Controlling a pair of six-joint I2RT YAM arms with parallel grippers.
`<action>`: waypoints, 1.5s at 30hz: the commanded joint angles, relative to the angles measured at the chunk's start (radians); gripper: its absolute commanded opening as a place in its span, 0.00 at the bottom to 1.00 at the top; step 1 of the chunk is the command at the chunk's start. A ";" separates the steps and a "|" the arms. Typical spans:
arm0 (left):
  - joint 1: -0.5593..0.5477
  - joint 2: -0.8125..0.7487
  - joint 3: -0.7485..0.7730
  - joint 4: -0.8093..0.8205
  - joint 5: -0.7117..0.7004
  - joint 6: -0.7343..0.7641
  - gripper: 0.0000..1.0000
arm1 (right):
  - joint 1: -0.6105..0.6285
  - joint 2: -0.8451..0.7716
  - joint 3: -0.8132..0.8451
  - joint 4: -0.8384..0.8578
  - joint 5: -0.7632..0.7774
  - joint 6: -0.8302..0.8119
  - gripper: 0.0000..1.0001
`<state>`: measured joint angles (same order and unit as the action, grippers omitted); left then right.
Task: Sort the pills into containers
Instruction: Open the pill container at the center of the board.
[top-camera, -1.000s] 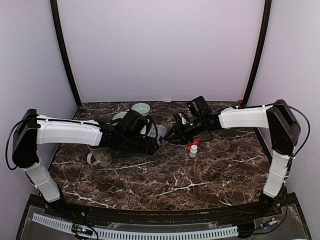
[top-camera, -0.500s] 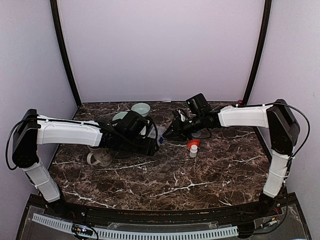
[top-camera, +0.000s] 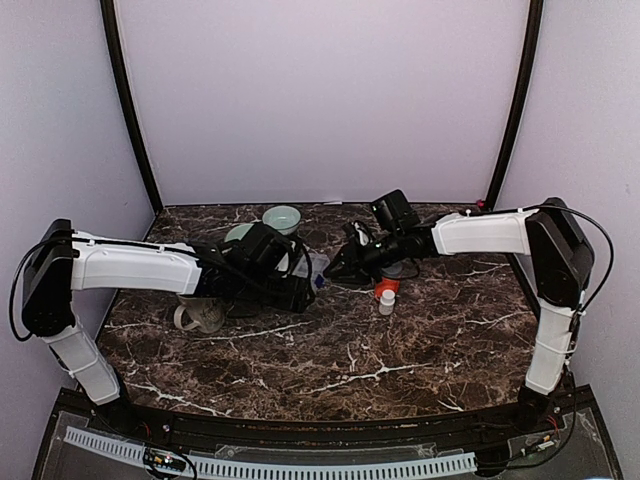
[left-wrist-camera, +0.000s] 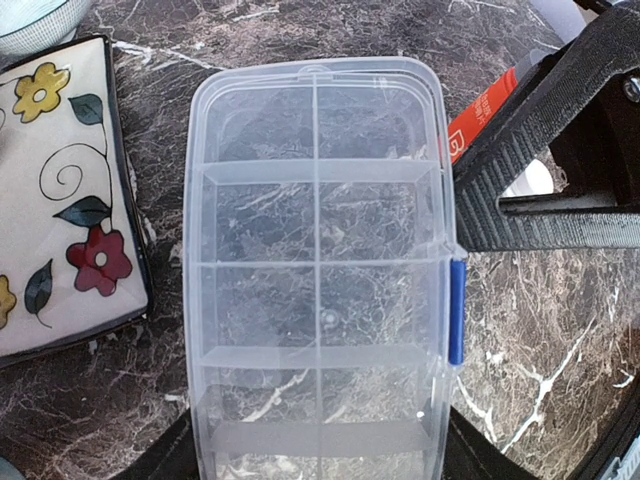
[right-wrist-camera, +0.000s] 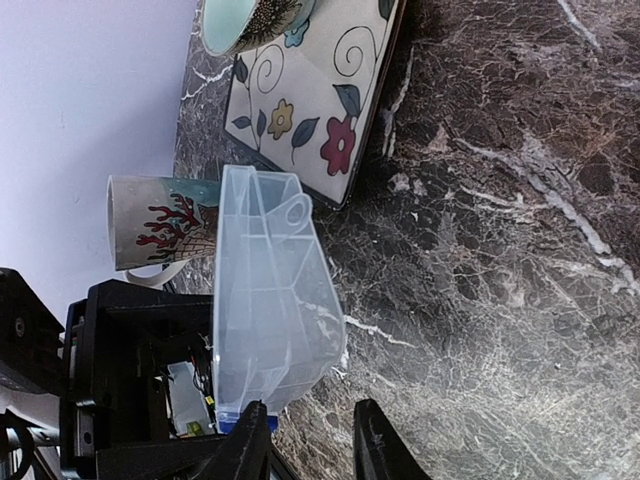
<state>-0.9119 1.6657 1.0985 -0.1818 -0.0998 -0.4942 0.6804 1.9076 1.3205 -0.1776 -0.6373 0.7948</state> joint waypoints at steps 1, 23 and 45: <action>-0.002 -0.060 -0.013 0.057 0.053 0.008 0.63 | -0.001 0.026 0.040 0.038 0.004 0.008 0.29; -0.003 -0.101 -0.041 0.175 0.213 0.037 0.71 | 0.014 0.107 0.080 -0.016 0.034 -0.044 0.28; -0.002 -0.018 -0.055 0.175 0.287 0.004 0.74 | 0.033 0.166 0.085 -0.048 0.023 -0.084 0.29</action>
<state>-0.8871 1.6527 1.0431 -0.1139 0.0261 -0.4992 0.6888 2.0506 1.3785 -0.3019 -0.6231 0.7273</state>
